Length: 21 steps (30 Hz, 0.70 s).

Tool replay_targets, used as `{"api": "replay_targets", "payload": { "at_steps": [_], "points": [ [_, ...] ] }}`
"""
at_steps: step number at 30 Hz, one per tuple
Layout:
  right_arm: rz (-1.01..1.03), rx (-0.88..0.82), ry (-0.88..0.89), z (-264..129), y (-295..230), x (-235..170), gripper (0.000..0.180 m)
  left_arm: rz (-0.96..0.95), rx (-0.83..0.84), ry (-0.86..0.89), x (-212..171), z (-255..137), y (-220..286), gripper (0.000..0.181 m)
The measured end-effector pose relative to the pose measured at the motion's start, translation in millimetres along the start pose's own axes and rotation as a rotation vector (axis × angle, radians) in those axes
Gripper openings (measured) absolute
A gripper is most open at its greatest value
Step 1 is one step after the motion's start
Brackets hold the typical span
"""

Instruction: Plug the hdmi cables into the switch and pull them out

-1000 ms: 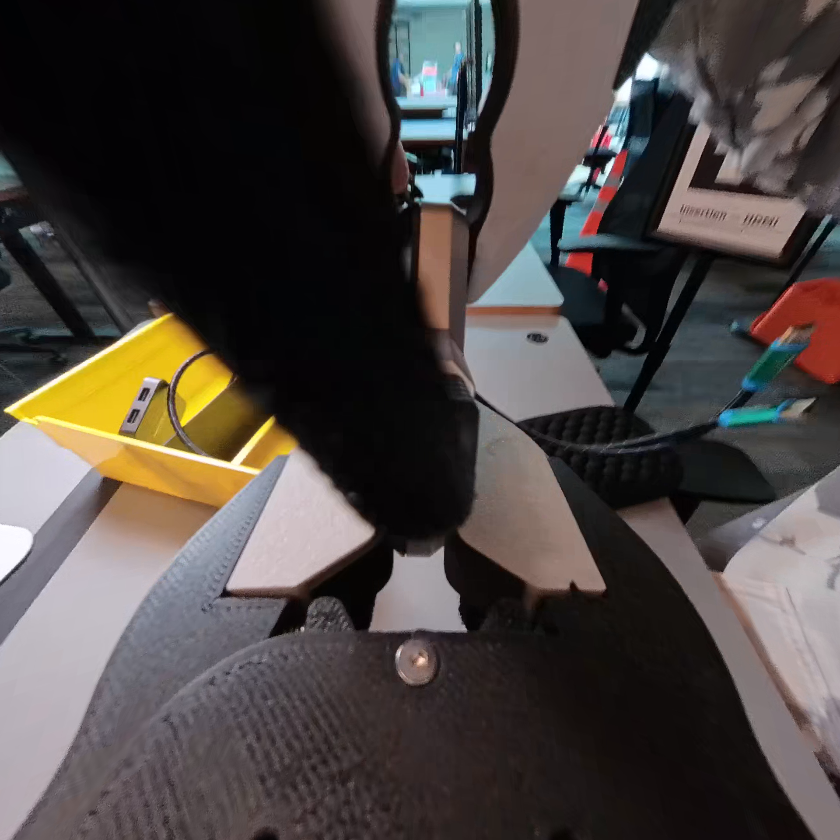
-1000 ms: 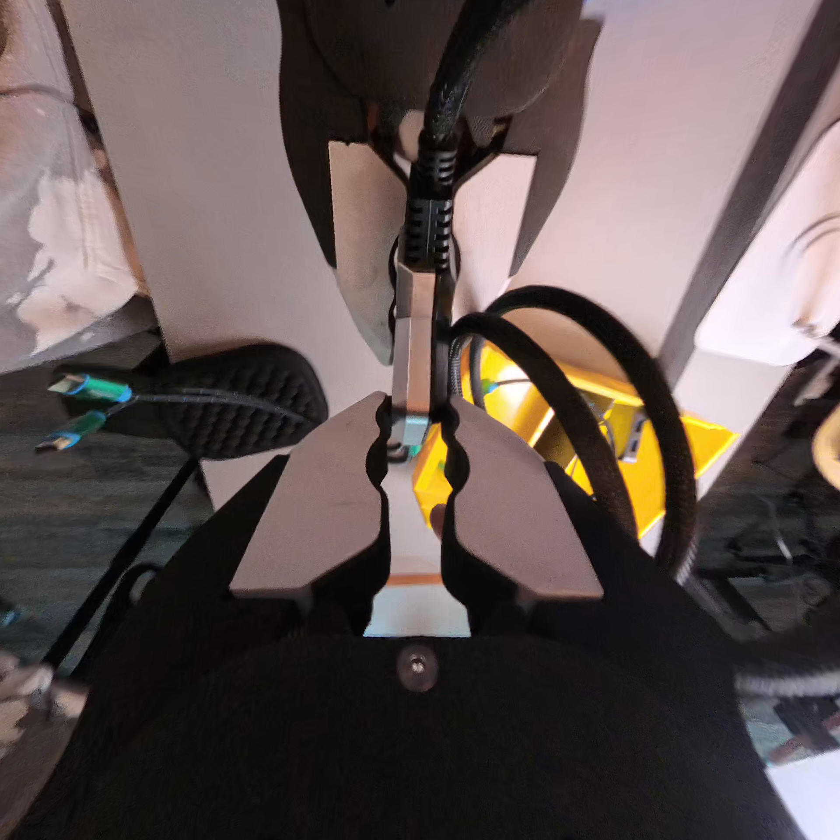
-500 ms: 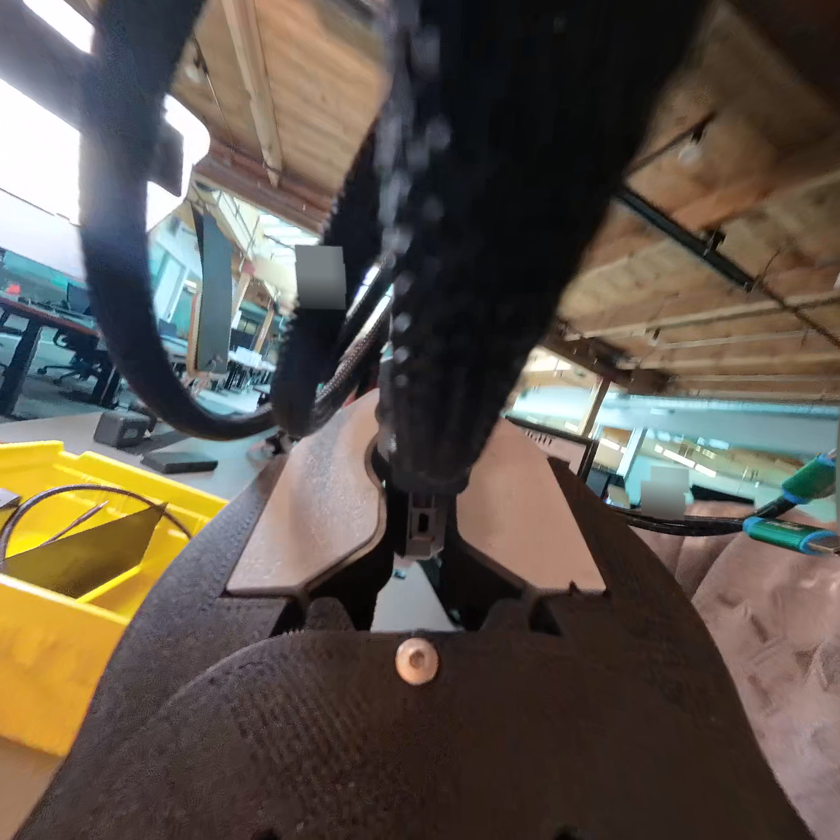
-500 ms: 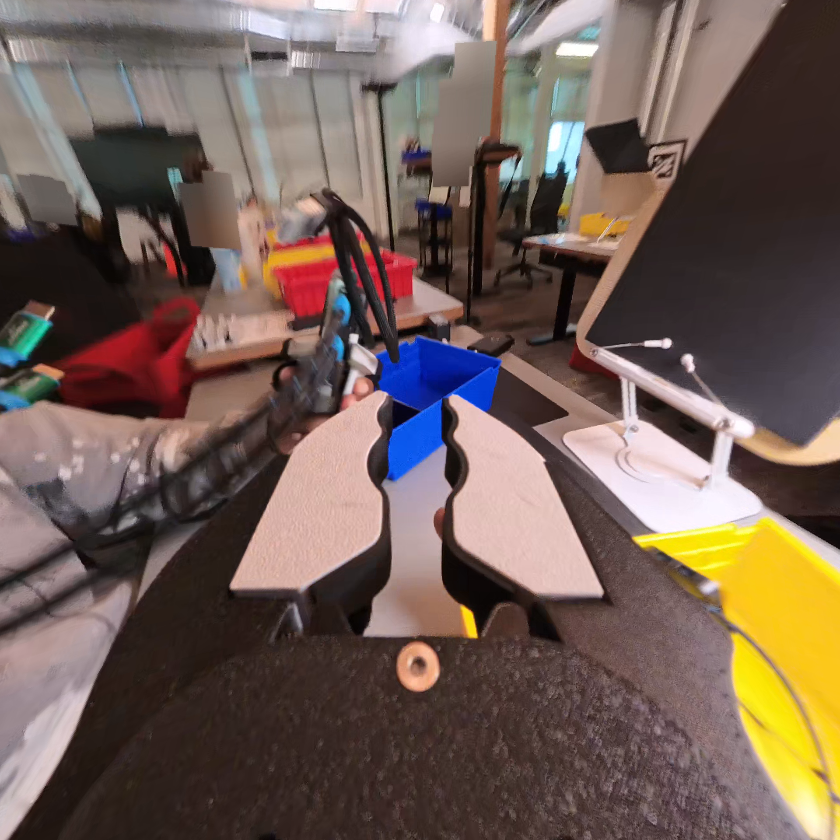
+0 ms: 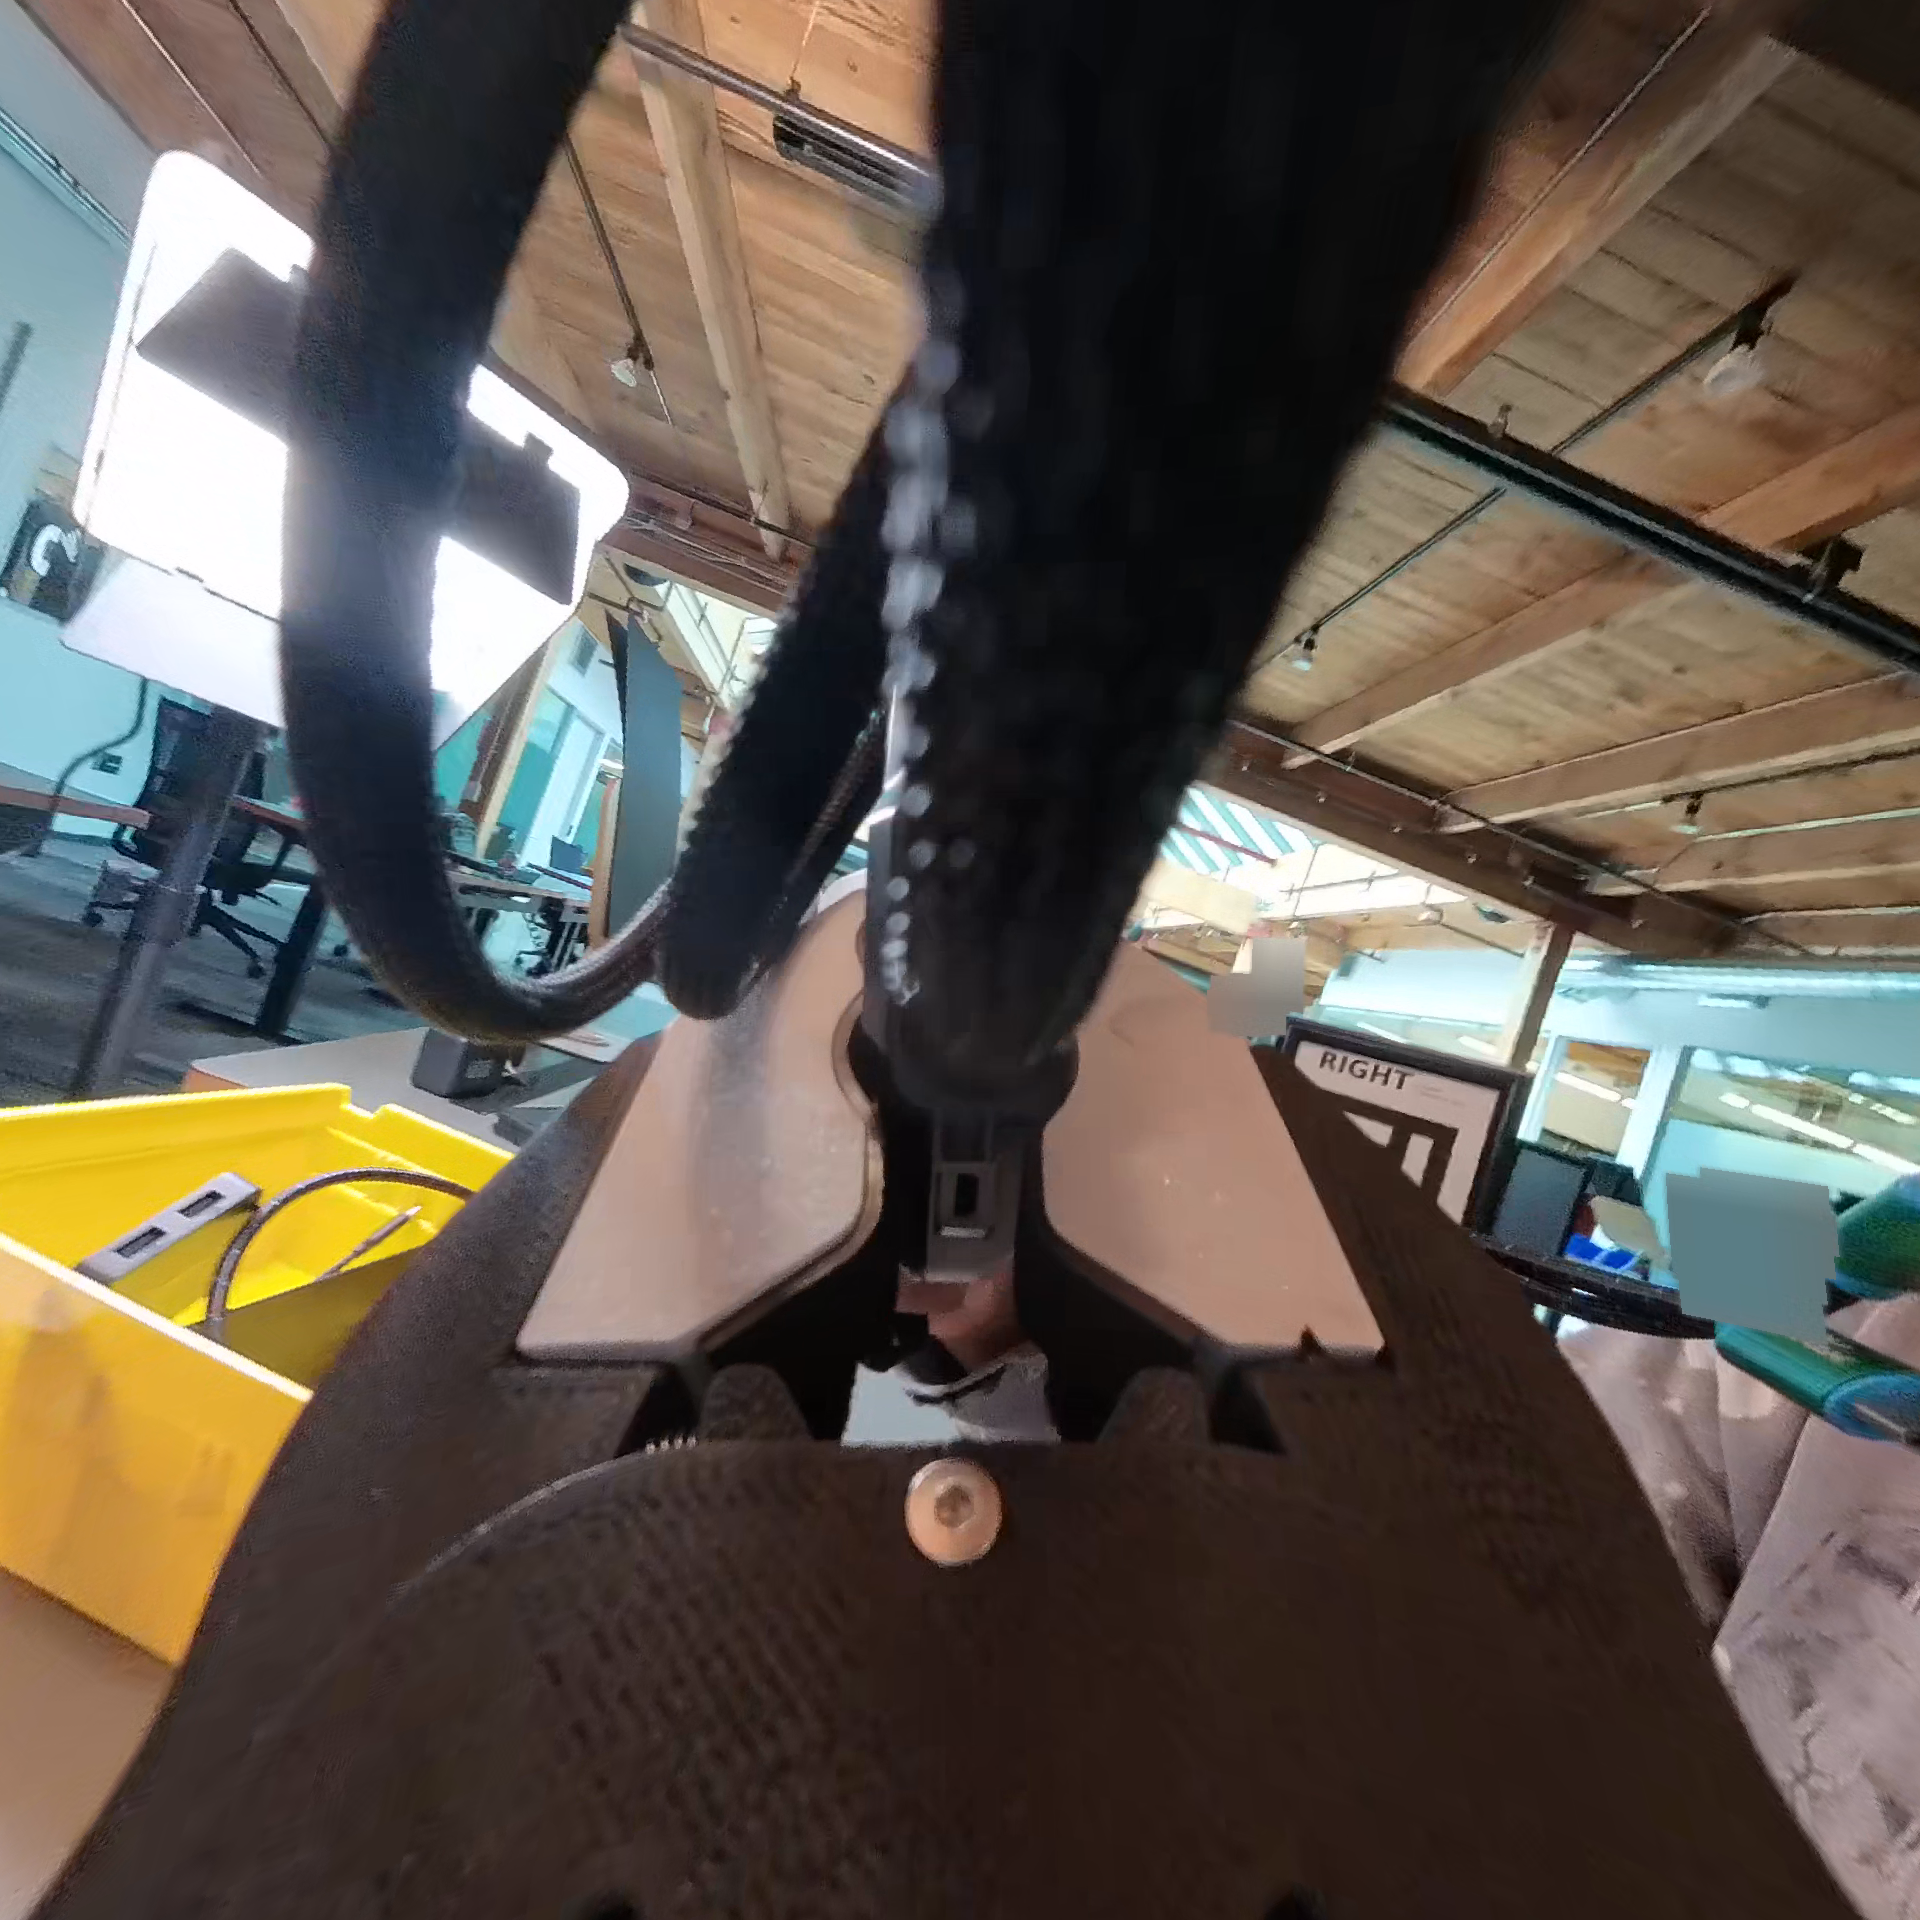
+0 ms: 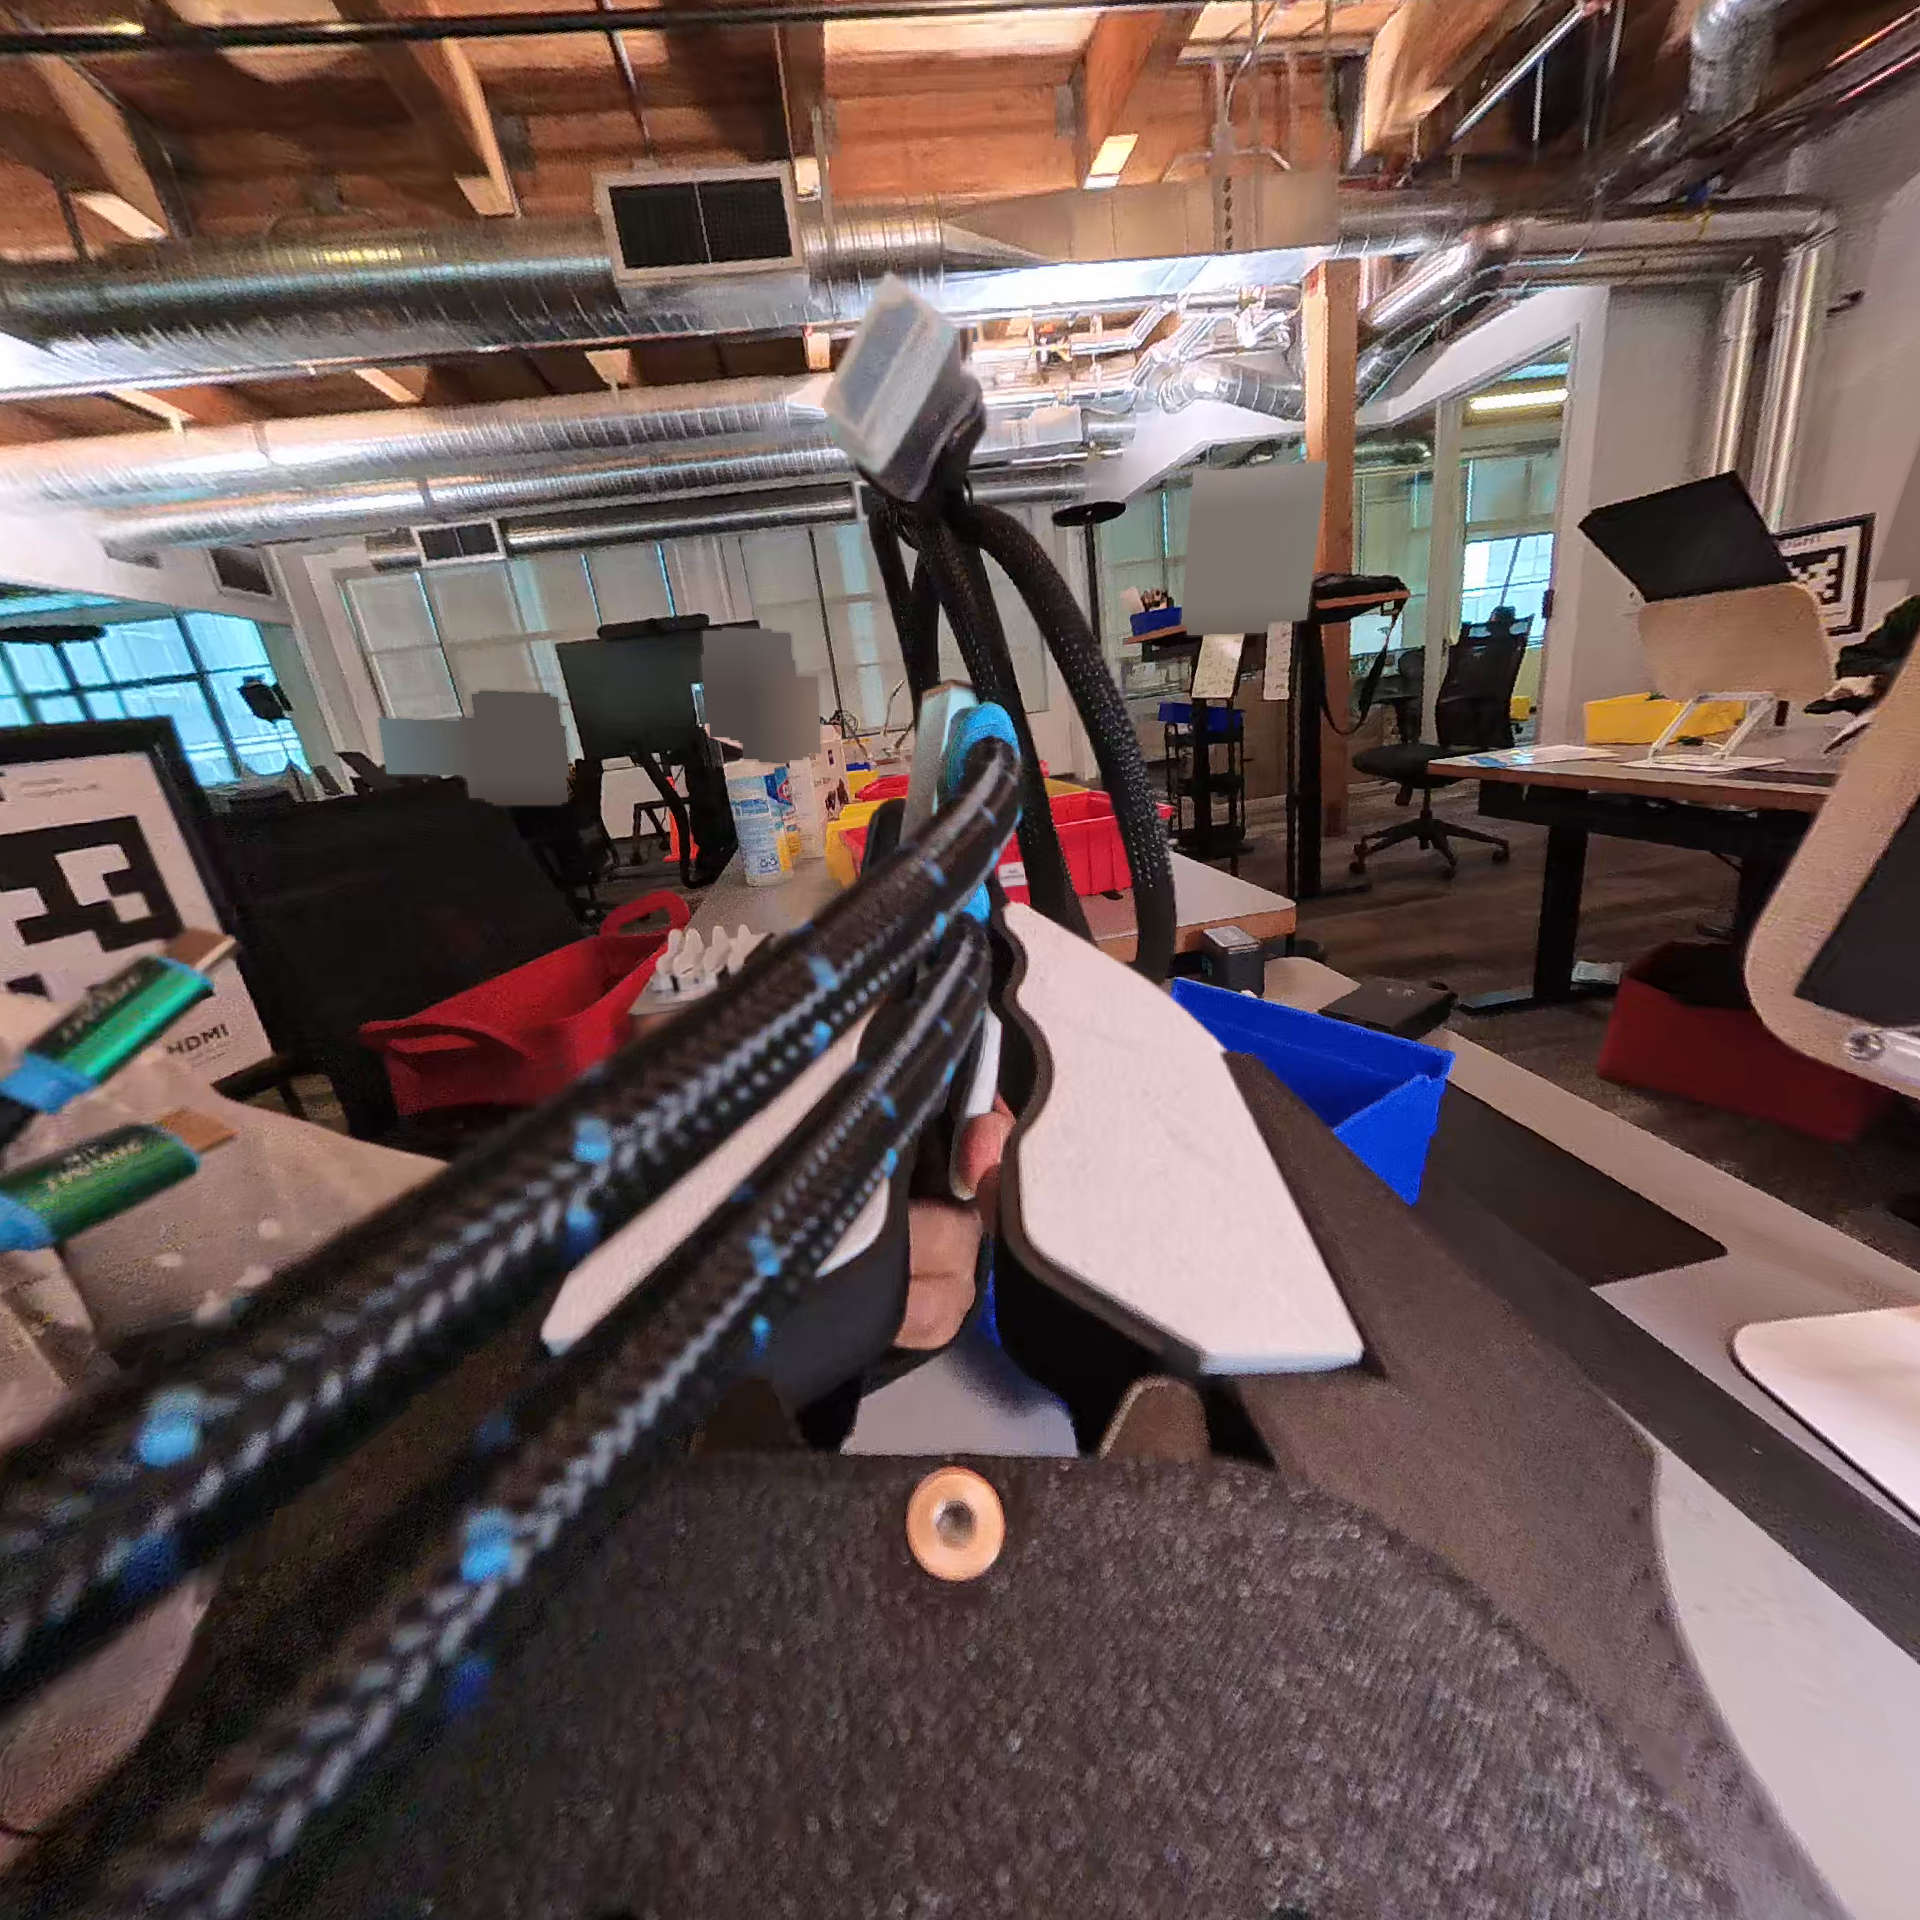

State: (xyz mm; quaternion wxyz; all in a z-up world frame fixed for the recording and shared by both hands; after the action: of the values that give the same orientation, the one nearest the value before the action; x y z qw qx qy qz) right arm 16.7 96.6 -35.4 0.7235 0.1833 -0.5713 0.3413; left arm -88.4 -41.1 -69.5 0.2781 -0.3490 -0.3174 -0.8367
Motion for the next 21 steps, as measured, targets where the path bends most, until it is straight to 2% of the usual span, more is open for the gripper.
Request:
{"api": "replay_targets", "payload": {
  "at_steps": [6, 11, 16, 21],
  "points": [
    [0.040, 0.024, 0.048, 2, 4, -1, 0.011, 0.143, 0.051, -0.117, 7, -1, 4, 0.023],
    [0.047, 0.054, 0.029, -4, 7, -4, 0.011, 0.164, 0.064, -0.174, 6, 1, 4, 0.023],
    [0.063, 0.060, -0.034, -8, 7, -4, 0.013, 0.212, 0.067, -0.184, 14, -2, 5, 0.033],
    [0.083, 0.071, -0.031, -7, 6, -6, 0.012, 0.237, 0.047, -0.184, 14, -3, 7, 0.025]
  ]
}}
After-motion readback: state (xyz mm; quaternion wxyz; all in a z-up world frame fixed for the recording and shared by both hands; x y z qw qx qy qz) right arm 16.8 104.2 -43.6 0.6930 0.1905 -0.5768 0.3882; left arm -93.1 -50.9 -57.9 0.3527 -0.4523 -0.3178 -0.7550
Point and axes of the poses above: each gripper's, where its closed fingertips meet, z out along the fingers, x out of its top, y = z × x across the jaws, the point moved 10 cm from there along -z, back along the fingers, and after that the axes turned 1 degree about y, right-handed, at the moved point
